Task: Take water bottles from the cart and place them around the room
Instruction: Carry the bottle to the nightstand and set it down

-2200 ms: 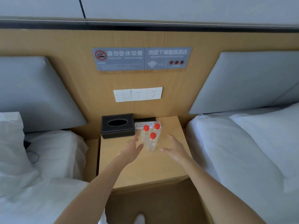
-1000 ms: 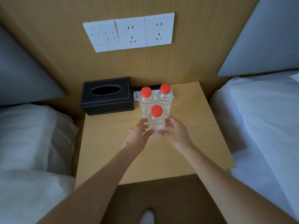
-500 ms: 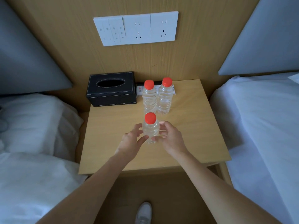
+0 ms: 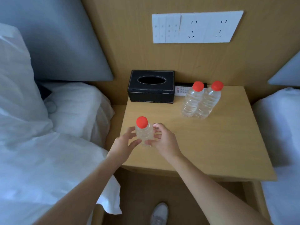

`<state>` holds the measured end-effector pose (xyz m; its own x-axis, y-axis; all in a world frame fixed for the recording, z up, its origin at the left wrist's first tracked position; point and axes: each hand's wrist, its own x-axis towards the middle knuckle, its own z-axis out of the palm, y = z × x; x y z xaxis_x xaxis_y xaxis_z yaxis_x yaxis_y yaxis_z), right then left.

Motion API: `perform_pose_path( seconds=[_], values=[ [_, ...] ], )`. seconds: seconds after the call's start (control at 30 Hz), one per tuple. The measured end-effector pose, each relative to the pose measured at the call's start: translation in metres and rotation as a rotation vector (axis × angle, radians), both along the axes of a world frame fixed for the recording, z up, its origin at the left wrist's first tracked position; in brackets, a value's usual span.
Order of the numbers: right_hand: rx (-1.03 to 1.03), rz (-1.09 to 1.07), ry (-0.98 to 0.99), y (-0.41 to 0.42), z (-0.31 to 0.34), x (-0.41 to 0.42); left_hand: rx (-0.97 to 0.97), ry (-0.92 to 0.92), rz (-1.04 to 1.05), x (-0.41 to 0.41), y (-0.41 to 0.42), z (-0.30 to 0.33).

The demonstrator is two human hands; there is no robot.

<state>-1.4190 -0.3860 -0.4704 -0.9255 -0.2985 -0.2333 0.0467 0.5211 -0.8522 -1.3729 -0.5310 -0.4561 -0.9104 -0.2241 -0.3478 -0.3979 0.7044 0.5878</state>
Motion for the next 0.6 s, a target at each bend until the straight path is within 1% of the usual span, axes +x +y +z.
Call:
perform_pose_path(
  seconds=[0.17,0.33,0.6],
  values=[
    [0.046,0.035,0.01,-0.023,-0.001,0.007,0.029,0.022,0.055,0.012,-0.024,-0.001],
    [0.048,0.046,0.011,-0.027,-0.002,0.013,0.065,0.038,0.077,0.02,-0.028,-0.004],
    [0.068,0.046,0.007,-0.029,0.0,0.014,0.076,0.01,0.044,0.02,-0.028,-0.004]
  ],
)
